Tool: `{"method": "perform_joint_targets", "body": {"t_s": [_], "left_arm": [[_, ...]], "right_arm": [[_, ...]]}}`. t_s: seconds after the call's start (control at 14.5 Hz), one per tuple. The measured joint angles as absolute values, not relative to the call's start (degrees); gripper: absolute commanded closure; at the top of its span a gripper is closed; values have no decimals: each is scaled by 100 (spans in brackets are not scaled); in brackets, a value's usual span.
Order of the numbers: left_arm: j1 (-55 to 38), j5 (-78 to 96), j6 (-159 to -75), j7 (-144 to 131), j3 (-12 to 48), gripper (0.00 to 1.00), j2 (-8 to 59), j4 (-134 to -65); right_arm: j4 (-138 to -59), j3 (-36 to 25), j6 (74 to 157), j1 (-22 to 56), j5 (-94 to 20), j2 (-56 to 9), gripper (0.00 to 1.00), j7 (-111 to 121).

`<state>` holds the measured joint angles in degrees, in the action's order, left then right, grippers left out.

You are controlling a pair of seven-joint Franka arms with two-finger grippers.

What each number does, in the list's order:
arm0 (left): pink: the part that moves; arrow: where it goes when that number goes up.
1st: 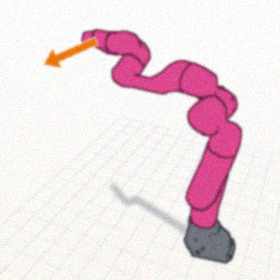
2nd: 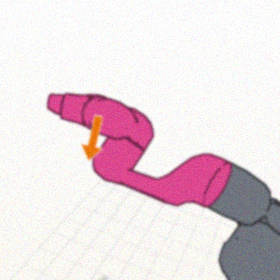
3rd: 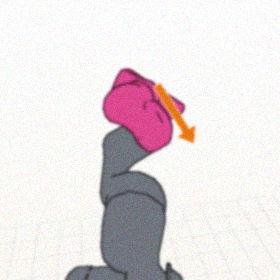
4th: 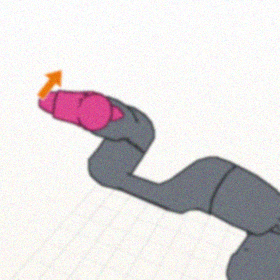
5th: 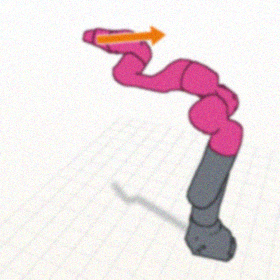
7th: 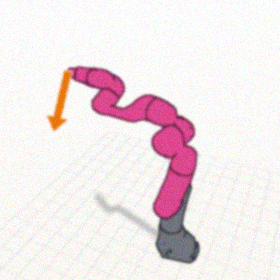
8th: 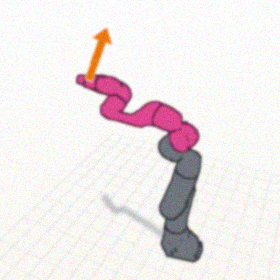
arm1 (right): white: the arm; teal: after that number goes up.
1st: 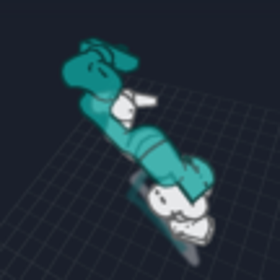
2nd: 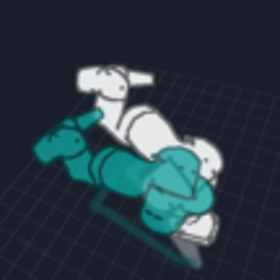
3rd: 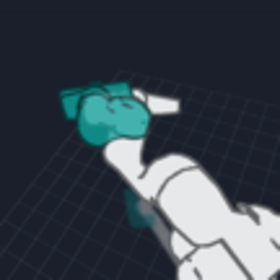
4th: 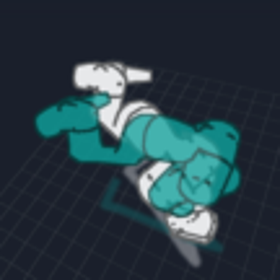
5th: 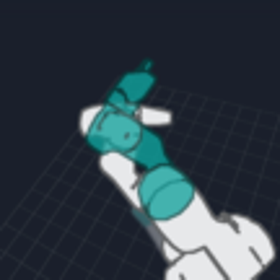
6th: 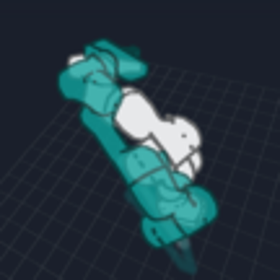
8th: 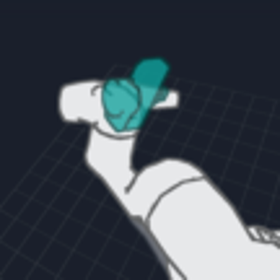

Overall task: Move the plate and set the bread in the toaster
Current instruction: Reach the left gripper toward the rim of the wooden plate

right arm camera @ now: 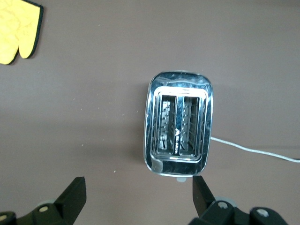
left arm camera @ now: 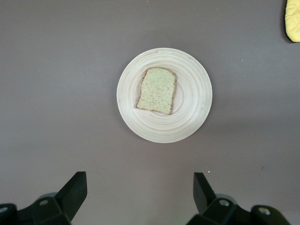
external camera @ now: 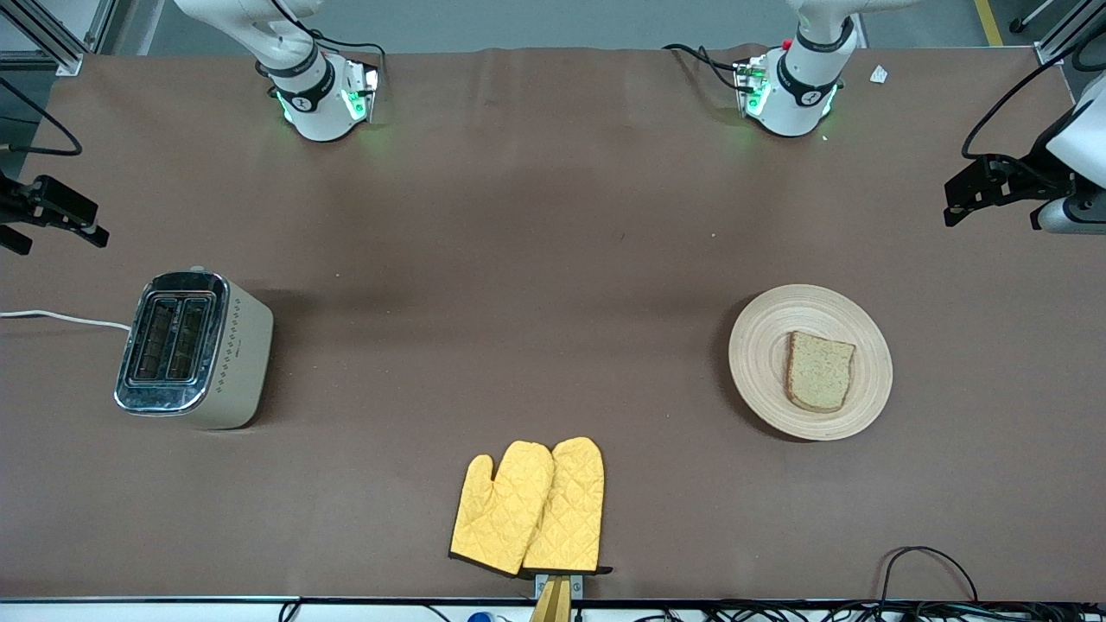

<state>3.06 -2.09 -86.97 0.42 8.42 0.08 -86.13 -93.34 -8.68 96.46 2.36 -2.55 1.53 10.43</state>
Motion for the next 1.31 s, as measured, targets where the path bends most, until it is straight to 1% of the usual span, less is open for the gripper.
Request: {"method": "perform_joint_targets", "body": {"t_s": [0.21,0.34,0.55,0.83,1.1,1.24,1.31], "left_arm": [[317,-198,-8697,51,839,0,6,-8603],[401,-116,-8697,54,834,0,25,-8606],[834,387,-8799,172,817,0,299,-8582],[1779,1511,-9501,1284,787,0,1215,-8575],[2027,1969,-10066,2003,786,0,2130,-8559],[2235,2568,-10162,2443,784,7,2568,-8561],[2392,2961,-10164,2804,781,8,2813,-8568]], "right_arm": [[-9343,-867,9930,237,-233,64,0,1043],[-9303,-865,9938,239,-227,74,0,1043],[-9255,-863,9938,239,-225,84,0,1043],[-9250,-877,9935,233,-219,85,0,1043],[-9254,-908,9819,183,-200,85,0,1106],[-9256,-912,9802,138,-194,85,0,1130],[-9254,-912,9804,131,-177,85,0,1136]]}}
